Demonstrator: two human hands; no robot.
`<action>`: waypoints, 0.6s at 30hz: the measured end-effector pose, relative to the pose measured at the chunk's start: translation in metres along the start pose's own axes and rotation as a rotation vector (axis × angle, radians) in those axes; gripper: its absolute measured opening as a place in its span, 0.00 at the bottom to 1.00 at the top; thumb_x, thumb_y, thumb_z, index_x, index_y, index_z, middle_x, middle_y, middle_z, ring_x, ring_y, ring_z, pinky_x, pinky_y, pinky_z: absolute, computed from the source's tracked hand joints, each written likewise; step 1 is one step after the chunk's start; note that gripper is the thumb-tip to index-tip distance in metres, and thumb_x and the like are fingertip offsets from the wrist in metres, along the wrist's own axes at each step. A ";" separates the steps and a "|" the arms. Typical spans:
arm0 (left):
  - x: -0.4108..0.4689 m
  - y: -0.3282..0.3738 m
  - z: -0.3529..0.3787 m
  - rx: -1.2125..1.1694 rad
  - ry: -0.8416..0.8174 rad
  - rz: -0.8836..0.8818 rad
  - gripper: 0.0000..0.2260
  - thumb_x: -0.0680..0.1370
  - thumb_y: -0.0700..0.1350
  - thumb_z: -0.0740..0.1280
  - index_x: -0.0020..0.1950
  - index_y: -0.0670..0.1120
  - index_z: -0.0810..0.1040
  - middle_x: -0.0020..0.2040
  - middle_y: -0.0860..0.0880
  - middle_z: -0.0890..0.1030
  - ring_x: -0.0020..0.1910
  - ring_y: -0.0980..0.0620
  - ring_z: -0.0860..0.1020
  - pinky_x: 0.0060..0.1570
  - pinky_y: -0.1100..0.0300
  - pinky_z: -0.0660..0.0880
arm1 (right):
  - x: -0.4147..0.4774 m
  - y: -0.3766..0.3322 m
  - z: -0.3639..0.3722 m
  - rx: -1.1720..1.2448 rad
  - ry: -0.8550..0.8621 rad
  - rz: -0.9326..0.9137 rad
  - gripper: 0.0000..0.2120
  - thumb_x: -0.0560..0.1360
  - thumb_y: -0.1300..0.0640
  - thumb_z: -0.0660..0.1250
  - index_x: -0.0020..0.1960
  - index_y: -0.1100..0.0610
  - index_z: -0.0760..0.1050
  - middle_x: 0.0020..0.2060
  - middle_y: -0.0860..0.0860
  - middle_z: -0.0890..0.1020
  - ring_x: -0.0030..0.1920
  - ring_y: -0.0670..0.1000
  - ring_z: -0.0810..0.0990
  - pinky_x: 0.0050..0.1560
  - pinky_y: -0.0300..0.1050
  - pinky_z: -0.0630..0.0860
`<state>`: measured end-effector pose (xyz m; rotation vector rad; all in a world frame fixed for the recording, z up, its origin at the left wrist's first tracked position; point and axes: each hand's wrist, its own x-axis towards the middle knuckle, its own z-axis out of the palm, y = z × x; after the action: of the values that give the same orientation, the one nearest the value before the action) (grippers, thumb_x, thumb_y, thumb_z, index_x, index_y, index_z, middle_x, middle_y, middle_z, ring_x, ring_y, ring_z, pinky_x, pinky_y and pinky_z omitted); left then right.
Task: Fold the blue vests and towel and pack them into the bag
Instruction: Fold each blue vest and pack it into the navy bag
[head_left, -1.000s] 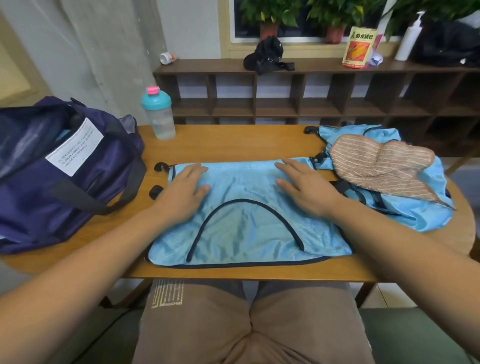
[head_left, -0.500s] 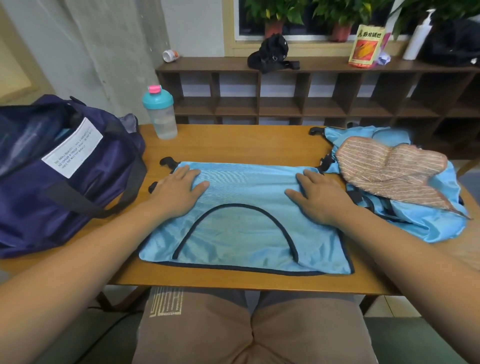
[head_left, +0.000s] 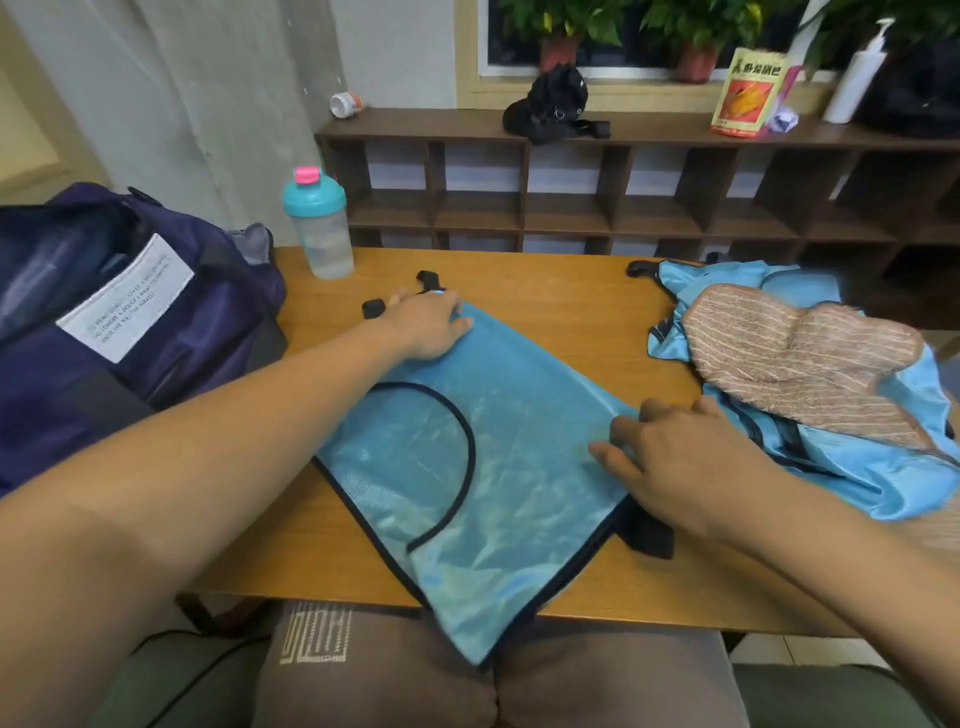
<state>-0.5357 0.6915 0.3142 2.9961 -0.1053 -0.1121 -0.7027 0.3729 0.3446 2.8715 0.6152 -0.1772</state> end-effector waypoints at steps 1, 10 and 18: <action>0.008 0.007 0.003 -0.011 -0.002 0.015 0.17 0.87 0.60 0.53 0.66 0.51 0.71 0.61 0.48 0.80 0.65 0.43 0.75 0.78 0.40 0.52 | -0.005 -0.002 -0.002 -0.003 -0.018 -0.011 0.25 0.85 0.35 0.43 0.59 0.45 0.74 0.49 0.48 0.76 0.50 0.52 0.78 0.64 0.55 0.66; 0.050 0.084 0.020 0.083 0.020 0.247 0.13 0.86 0.56 0.57 0.67 0.53 0.73 0.74 0.51 0.76 0.83 0.47 0.58 0.78 0.36 0.48 | -0.030 -0.032 -0.011 0.037 -0.059 -0.114 0.16 0.86 0.41 0.51 0.50 0.50 0.69 0.43 0.52 0.80 0.43 0.59 0.78 0.65 0.56 0.68; 0.011 0.101 0.016 -0.006 0.064 0.359 0.19 0.85 0.61 0.61 0.75 0.59 0.73 0.79 0.52 0.69 0.80 0.47 0.61 0.76 0.41 0.56 | -0.036 -0.037 -0.006 0.236 0.114 -0.257 0.14 0.85 0.43 0.56 0.58 0.50 0.75 0.50 0.49 0.82 0.52 0.55 0.81 0.48 0.50 0.71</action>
<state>-0.5330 0.5888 0.3124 2.9139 -0.6275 0.0228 -0.7502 0.3932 0.3503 3.0322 1.0518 -0.1314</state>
